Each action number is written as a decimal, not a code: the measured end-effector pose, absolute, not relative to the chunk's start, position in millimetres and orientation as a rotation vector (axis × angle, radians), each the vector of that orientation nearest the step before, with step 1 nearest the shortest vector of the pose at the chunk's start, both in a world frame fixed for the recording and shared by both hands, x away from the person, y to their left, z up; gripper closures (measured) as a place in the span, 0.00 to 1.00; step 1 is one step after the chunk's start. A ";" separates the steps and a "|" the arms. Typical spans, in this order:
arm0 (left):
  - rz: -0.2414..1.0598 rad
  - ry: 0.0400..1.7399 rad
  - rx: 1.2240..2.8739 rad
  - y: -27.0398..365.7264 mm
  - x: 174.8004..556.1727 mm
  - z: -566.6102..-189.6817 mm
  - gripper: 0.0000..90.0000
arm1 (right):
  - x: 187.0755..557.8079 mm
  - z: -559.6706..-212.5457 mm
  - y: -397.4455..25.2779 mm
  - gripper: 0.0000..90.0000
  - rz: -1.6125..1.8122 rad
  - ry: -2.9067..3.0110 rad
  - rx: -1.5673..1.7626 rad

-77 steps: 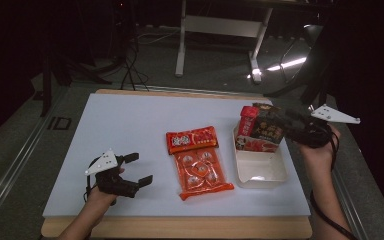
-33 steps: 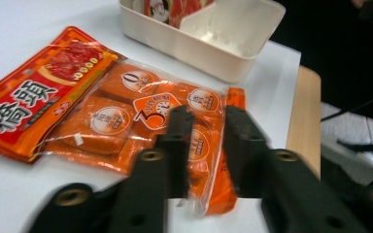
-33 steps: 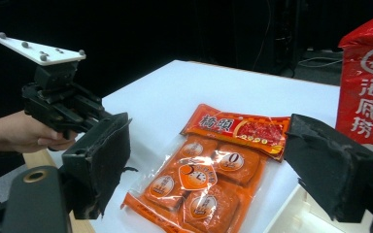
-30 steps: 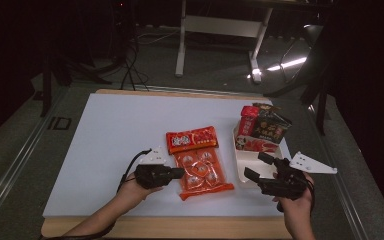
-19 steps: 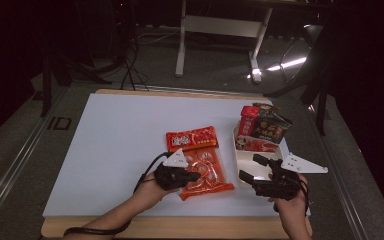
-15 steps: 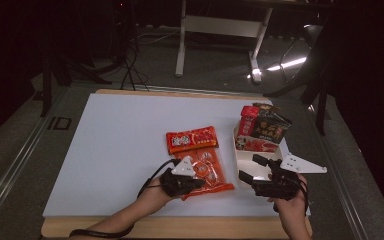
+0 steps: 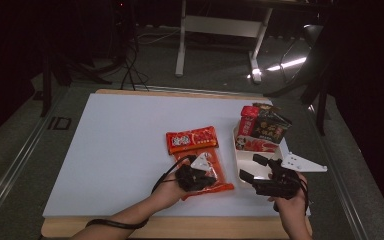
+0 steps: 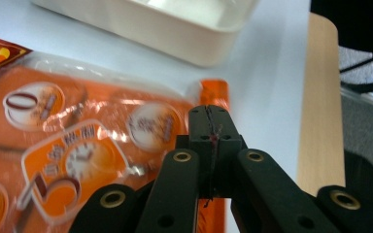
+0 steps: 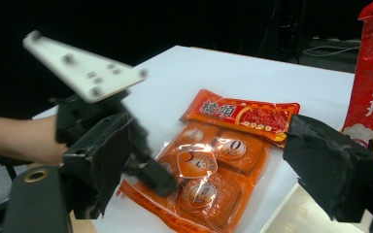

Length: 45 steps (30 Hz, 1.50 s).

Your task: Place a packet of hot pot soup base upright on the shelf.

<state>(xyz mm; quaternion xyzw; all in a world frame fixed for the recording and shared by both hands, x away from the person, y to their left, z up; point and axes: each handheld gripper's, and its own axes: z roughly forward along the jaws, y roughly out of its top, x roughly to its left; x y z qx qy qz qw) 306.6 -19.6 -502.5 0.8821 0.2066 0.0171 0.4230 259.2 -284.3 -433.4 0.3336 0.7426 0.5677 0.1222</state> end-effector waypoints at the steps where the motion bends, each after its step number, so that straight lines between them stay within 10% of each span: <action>1: 0.042 0.517 2.214 -24.2 309.6 -502.3 1.00 | 259.0 -433.4 -284.3 0.19 1.654 2.168 0.971; 45: 0.047 0.599 2.392 -57.1 319.4 -517.6 1.00 | 257.9 -432.8 -290.9 0.19 1.645 2.147 0.984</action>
